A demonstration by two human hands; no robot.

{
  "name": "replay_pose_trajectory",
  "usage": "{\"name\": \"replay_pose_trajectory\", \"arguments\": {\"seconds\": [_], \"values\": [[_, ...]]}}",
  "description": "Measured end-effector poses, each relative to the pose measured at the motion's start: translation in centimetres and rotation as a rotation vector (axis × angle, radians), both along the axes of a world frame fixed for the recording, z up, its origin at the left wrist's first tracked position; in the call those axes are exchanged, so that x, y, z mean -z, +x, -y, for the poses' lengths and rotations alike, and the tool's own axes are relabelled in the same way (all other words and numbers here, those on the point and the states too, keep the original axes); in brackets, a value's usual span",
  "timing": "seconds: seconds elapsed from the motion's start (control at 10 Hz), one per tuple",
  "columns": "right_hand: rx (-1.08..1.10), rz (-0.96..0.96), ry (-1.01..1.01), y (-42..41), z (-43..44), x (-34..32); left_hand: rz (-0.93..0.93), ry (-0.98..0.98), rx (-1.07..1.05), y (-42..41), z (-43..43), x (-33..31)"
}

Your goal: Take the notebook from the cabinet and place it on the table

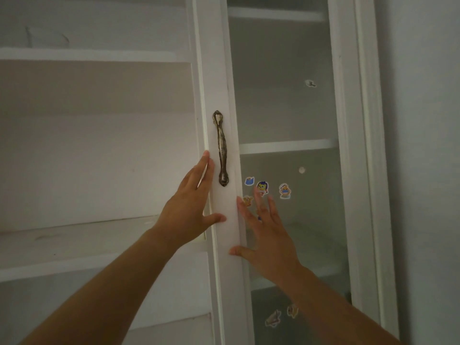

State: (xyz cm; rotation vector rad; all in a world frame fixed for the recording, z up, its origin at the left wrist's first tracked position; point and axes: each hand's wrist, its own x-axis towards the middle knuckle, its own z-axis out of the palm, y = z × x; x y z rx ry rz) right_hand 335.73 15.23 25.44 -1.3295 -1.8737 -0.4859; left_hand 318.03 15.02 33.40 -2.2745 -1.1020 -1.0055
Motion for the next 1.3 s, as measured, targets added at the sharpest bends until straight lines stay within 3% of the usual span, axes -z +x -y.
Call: {"name": "replay_pose_trajectory", "arguments": {"seconds": [0.8,1.3], "values": [[0.010,0.003,0.023,-0.4,-1.9,0.3,0.036,-0.056,-0.103,0.0,-2.4,1.3],[-0.147,-0.054,-0.132,1.5,5.4,-4.0,-0.089,0.012,-0.179,0.1,4.6,-0.9]]}}
